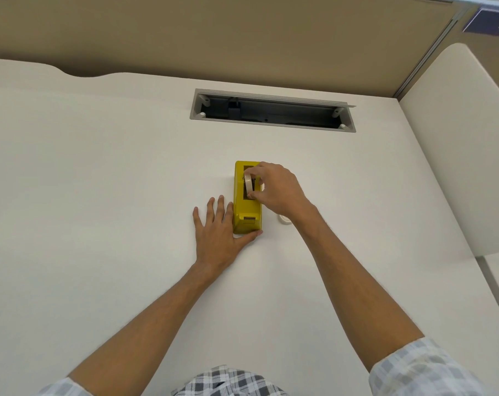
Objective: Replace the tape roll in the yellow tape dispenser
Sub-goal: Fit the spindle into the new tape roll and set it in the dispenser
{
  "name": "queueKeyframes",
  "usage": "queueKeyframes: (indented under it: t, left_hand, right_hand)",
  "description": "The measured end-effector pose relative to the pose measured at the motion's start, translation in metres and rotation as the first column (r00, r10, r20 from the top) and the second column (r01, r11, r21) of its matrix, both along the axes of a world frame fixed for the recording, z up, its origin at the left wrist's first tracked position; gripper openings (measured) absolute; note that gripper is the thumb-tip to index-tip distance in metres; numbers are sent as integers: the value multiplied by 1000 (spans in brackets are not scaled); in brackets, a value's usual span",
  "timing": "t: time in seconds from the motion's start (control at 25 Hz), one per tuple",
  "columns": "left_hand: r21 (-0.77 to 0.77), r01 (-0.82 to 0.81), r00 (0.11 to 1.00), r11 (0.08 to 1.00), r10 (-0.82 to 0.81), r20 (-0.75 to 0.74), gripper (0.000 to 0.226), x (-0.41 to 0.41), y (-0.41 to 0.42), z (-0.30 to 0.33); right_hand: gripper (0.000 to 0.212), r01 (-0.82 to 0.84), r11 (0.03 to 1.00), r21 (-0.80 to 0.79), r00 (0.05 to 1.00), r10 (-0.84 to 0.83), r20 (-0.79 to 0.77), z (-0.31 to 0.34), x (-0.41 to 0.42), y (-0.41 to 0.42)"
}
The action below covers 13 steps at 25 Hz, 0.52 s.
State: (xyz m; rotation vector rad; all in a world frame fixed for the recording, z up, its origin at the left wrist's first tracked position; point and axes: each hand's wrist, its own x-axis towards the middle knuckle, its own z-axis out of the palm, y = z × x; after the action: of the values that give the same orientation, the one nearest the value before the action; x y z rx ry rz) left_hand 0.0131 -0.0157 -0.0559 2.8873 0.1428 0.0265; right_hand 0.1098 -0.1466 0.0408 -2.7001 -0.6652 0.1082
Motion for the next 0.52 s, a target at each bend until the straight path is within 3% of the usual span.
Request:
queueKeyframes:
  t: [0.16,0.4,0.52]
  left_hand:
    - [-12,0,1000,1000,0,1,107,0,0,2]
    - [-76,19,1000,997,-19,5,109,-3,5,1]
    - [-137,75,997,988,-73,21,97,-6,11,2]
  right_hand:
    - [48,3,1000,2,1000,-3,2,-1,-2,2]
    - [47,82,985,154,996,-75,-50,-7,-9,-5]
    - [46,97,975,199,995,-89,-49,-9,-15,-10]
